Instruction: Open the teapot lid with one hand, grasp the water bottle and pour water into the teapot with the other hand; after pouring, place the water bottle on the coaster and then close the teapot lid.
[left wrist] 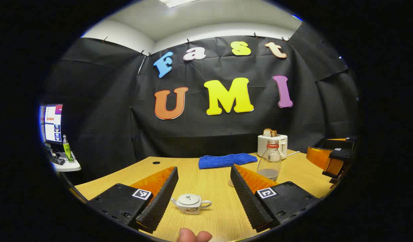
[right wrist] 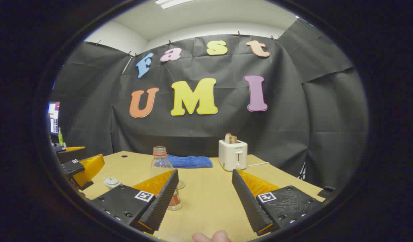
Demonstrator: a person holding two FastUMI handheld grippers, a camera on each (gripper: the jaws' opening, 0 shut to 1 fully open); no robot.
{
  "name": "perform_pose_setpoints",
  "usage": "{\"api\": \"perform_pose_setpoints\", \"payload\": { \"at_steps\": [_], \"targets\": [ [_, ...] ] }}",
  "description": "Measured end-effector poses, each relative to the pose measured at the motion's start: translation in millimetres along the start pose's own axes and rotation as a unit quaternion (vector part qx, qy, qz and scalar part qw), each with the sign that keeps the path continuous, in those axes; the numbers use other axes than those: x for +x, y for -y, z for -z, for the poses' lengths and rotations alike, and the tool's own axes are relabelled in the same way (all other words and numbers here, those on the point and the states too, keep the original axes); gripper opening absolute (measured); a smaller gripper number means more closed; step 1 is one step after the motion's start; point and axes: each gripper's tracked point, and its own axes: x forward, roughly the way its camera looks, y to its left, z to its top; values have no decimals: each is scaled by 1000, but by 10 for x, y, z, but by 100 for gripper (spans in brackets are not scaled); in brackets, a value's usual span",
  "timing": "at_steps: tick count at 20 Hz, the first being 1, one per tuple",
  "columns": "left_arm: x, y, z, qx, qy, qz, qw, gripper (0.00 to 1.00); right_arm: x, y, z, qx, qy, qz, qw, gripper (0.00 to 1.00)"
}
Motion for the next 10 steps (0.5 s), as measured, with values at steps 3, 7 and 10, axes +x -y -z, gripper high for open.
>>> {"api": "perform_pose_setpoints", "payload": {
  "at_steps": [3,7,10],
  "targets": [
    [2,18,-16,2,1,1,1000,98,-3,-12,11,-1,-2,-2,1000,95],
    [15,6,22,1,-4,2,1000,98,9,-17,19,-2,-3,-1,1000,95],
    [-2,3,2,0,-3,1,1000,98,-5,-33,19,-3,-4,-3,1000,98]
  ]
}}
